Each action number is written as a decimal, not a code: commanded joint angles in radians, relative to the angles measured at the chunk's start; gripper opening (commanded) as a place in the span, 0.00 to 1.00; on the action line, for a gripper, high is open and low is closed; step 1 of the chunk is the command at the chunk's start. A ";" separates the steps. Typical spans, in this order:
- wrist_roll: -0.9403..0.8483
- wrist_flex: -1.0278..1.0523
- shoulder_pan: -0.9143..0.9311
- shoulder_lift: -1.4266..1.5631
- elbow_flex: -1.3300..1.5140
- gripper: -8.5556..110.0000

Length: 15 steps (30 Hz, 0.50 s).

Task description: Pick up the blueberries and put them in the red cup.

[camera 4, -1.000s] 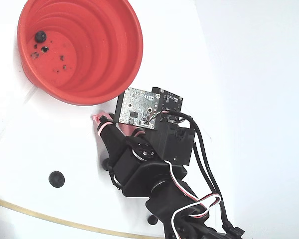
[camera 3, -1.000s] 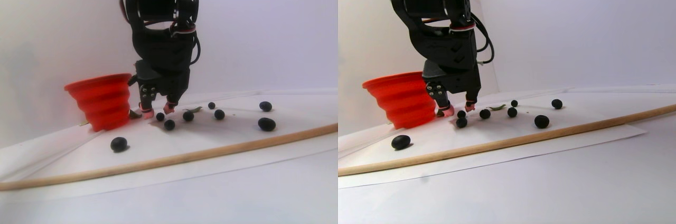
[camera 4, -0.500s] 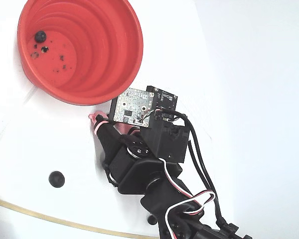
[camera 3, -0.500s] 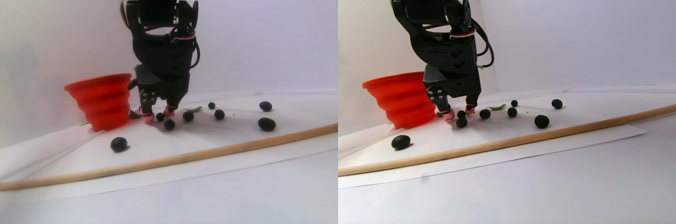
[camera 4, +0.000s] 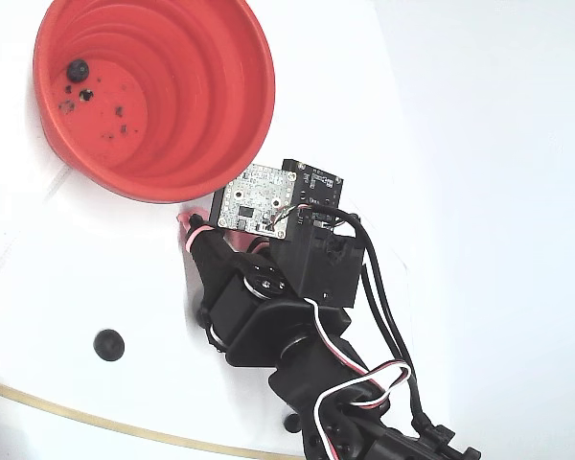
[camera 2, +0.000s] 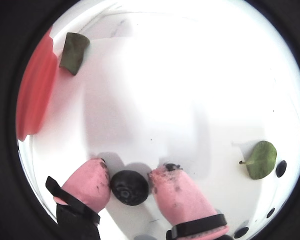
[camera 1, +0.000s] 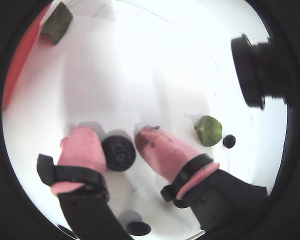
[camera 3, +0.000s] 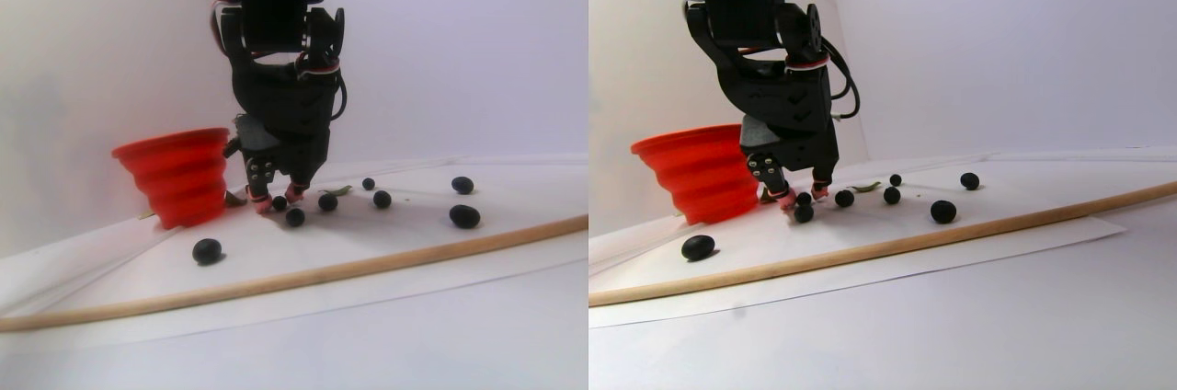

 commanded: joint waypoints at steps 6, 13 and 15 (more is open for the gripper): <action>-0.017 -0.021 -0.008 0.023 -0.038 0.18; -0.021 -0.021 -0.006 0.037 -0.026 0.17; -0.020 -0.017 -0.006 0.051 -0.023 0.17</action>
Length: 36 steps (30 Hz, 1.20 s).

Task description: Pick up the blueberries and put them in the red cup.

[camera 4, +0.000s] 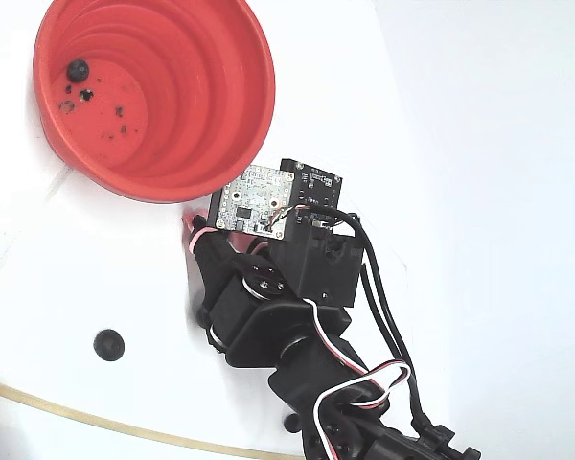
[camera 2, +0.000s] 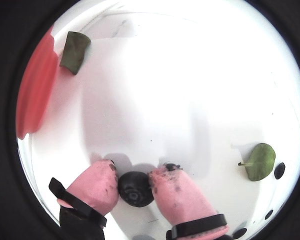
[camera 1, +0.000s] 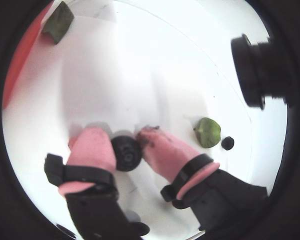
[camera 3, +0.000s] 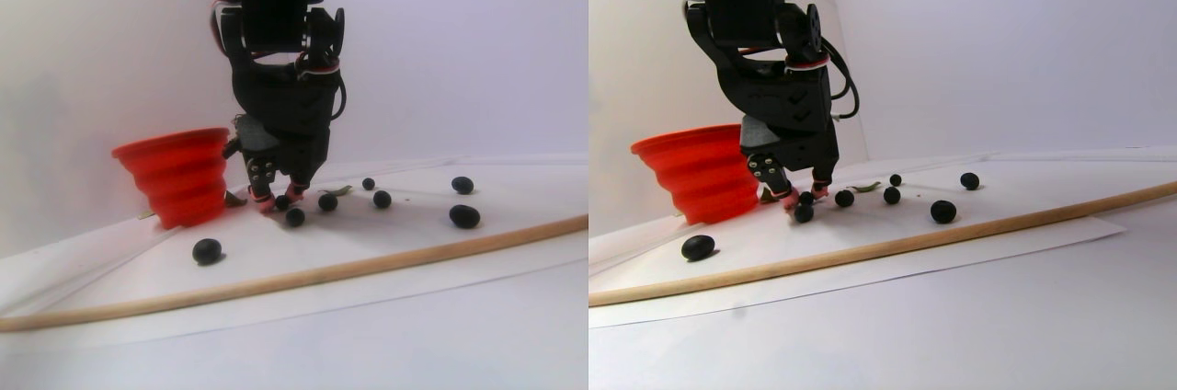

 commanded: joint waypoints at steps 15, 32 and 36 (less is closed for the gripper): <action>0.002 0.049 0.005 0.169 0.011 0.17; -0.005 0.152 0.008 0.336 0.067 0.17; -0.006 0.172 0.006 0.368 0.081 0.17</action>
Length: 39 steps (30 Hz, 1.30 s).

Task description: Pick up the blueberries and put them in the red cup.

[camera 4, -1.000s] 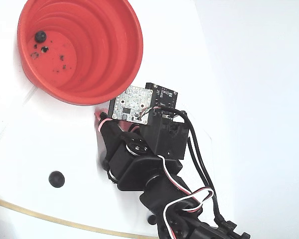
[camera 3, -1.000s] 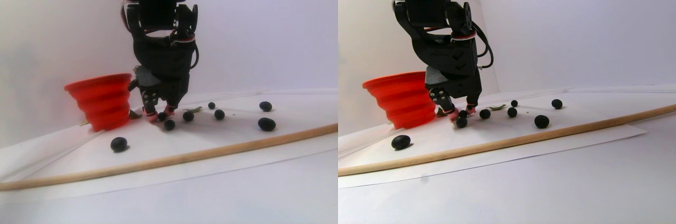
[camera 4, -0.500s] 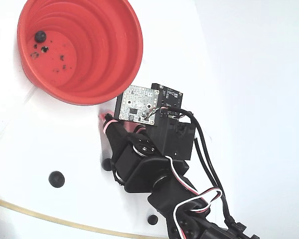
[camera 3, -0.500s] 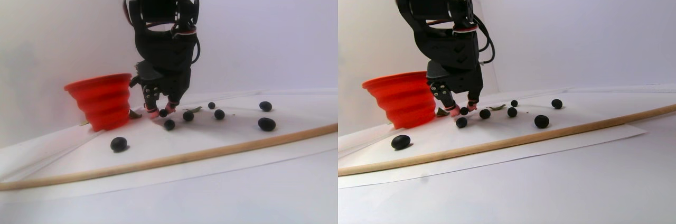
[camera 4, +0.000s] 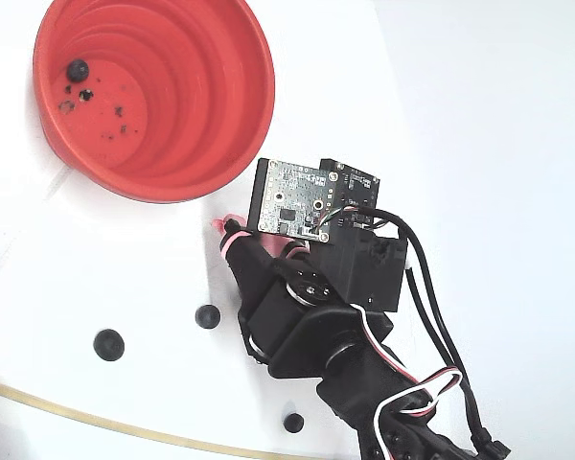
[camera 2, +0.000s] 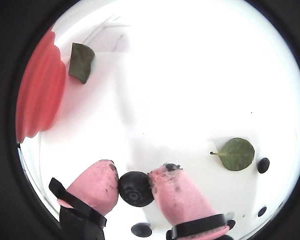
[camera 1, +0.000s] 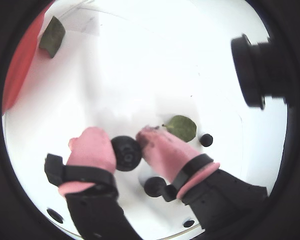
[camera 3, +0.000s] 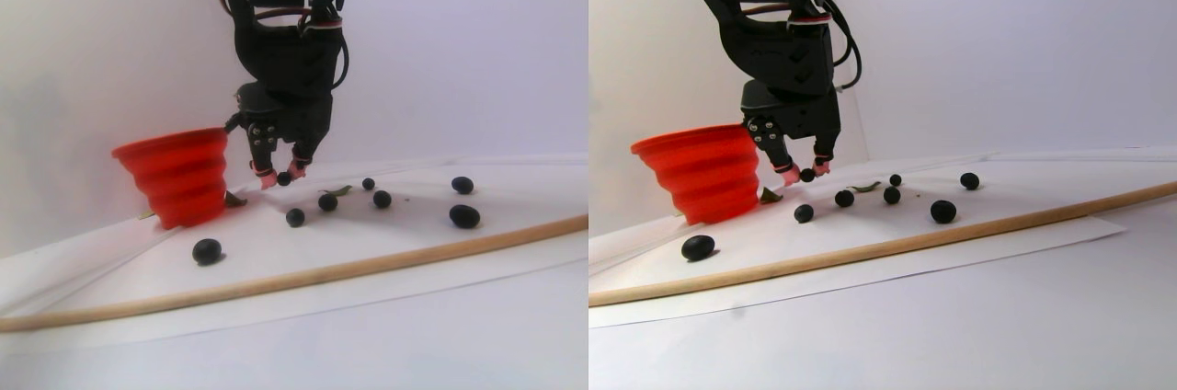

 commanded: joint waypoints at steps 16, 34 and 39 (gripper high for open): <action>0.000 0.075 -0.020 0.270 0.046 0.17; 0.023 0.166 -0.106 0.416 0.060 0.17; 0.029 0.176 -0.132 0.436 0.054 0.17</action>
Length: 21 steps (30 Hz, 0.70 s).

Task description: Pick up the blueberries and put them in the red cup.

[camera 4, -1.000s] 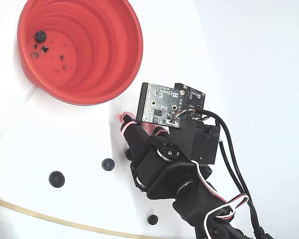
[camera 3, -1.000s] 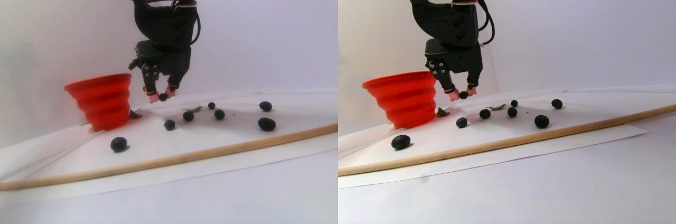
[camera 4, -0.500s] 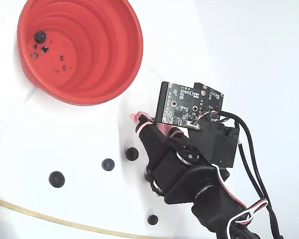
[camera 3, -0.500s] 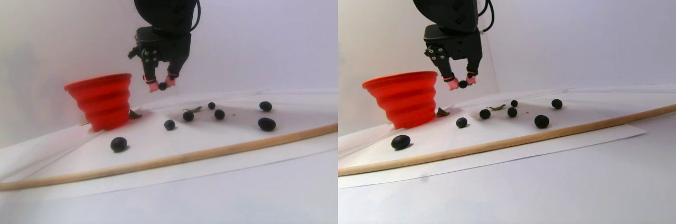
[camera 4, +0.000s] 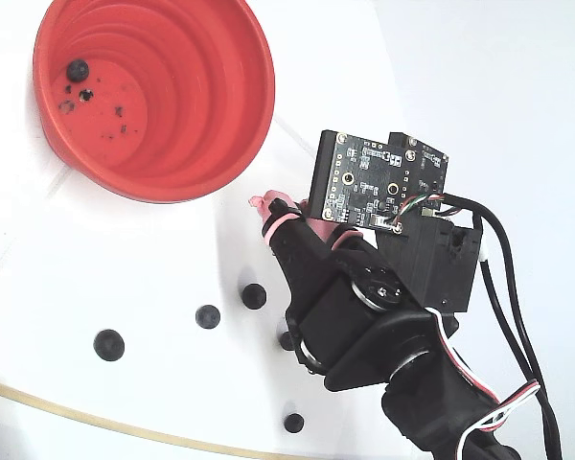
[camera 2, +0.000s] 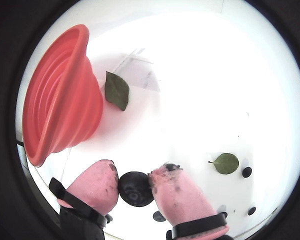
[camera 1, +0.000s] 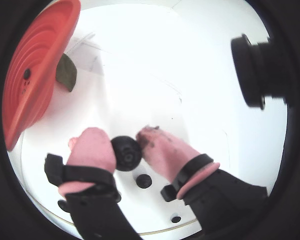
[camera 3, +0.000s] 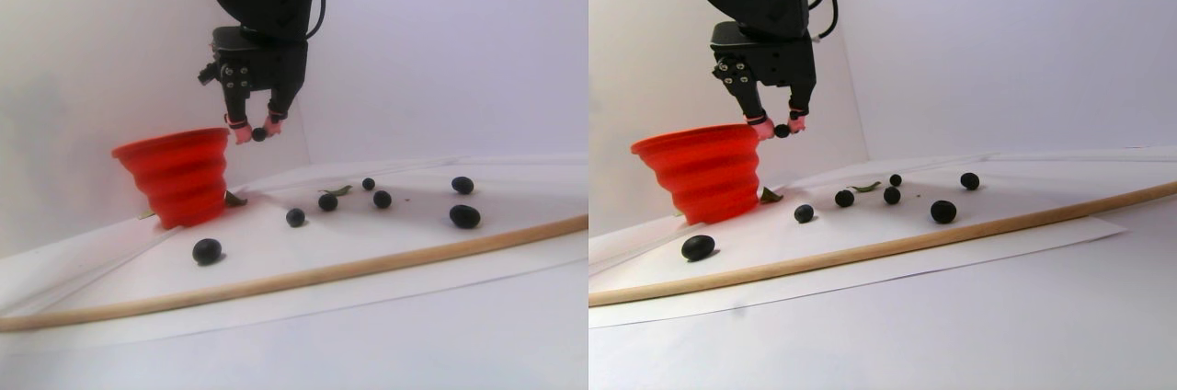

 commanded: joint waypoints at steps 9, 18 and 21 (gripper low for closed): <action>0.009 0.012 -0.074 0.164 -0.031 0.17; 0.023 0.054 -0.103 0.232 -0.021 0.17; 0.031 0.066 -0.120 0.247 -0.021 0.17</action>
